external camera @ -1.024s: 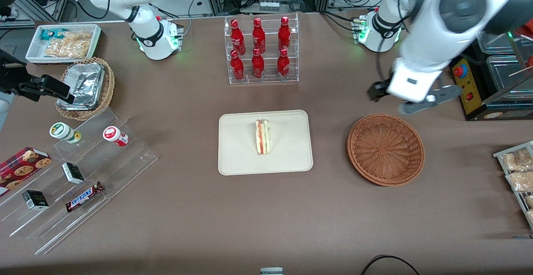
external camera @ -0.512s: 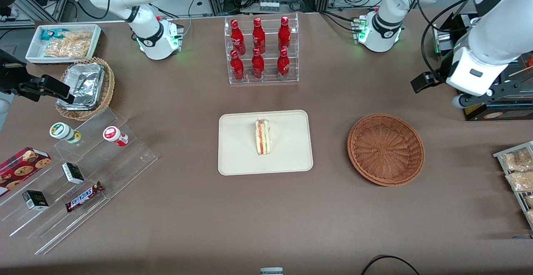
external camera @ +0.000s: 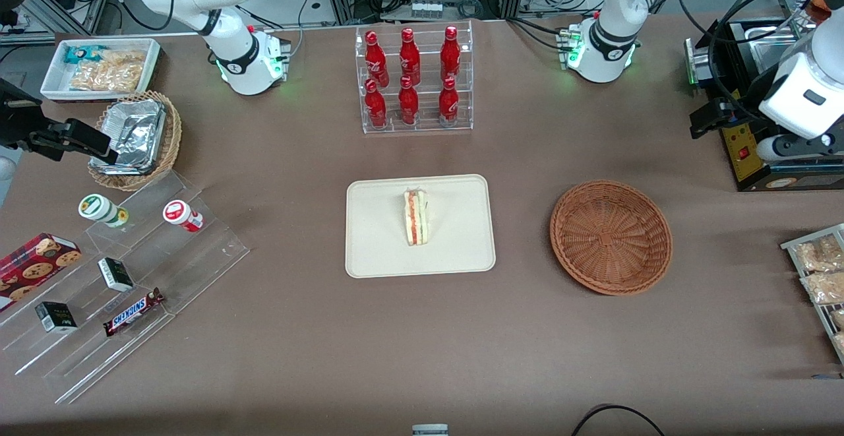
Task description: Place sandwich from basket to tray
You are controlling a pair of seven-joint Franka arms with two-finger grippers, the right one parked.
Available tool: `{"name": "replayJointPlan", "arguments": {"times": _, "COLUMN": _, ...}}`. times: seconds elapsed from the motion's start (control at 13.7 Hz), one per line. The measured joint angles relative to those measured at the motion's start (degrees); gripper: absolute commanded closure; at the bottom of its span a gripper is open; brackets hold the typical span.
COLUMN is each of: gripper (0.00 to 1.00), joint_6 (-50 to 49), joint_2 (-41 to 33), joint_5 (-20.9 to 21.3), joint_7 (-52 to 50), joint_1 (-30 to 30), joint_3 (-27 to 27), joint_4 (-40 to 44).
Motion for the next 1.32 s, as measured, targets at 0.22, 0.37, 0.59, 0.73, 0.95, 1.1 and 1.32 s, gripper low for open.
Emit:
{"name": "replayJointPlan", "arguments": {"times": 0.22, "gripper": 0.0, "joint_6": 0.2, "joint_2": 0.0, "joint_5": 0.1, "joint_7": 0.3, "joint_1": 7.5, "joint_3": -8.0, "joint_4": 0.3}}
{"name": "replayJointPlan", "arguments": {"times": 0.37, "gripper": 0.0, "joint_6": 0.5, "joint_2": -0.1, "joint_5": 0.1, "joint_7": 0.6, "joint_1": 7.9, "joint_3": -8.1, "joint_4": 0.3}}
{"name": "replayJointPlan", "arguments": {"times": 0.59, "gripper": 0.0, "joint_6": 1.3, "joint_2": -0.3, "joint_5": 1.2, "joint_7": 0.8, "joint_1": 8.2, "joint_3": -8.1, "joint_4": 0.4}}
{"name": "replayJointPlan", "arguments": {"times": 0.73, "gripper": 0.0, "joint_6": 2.2, "joint_2": -0.4, "joint_5": 1.1, "joint_7": 2.0, "joint_1": 8.3, "joint_3": -7.9, "joint_4": 0.4}}
{"name": "replayJointPlan", "arguments": {"times": 0.95, "gripper": 0.0, "joint_6": 2.4, "joint_2": -0.4, "joint_5": -0.1, "joint_7": 4.3, "joint_1": 8.4, "joint_3": -6.1, "joint_4": 0.4}}
{"name": "replayJointPlan", "arguments": {"times": 1.1, "gripper": 0.0, "joint_6": 2.5, "joint_2": -0.4, "joint_5": -0.3, "joint_7": 4.8, "joint_1": 8.6, "joint_3": -5.5, "joint_4": 0.4}}
{"name": "replayJointPlan", "arguments": {"times": 1.32, "gripper": 0.0, "joint_6": 2.5, "joint_2": -0.4, "joint_5": -0.3, "joint_7": 4.8, "joint_1": 8.6, "joint_3": -4.7, "joint_4": 0.4}}
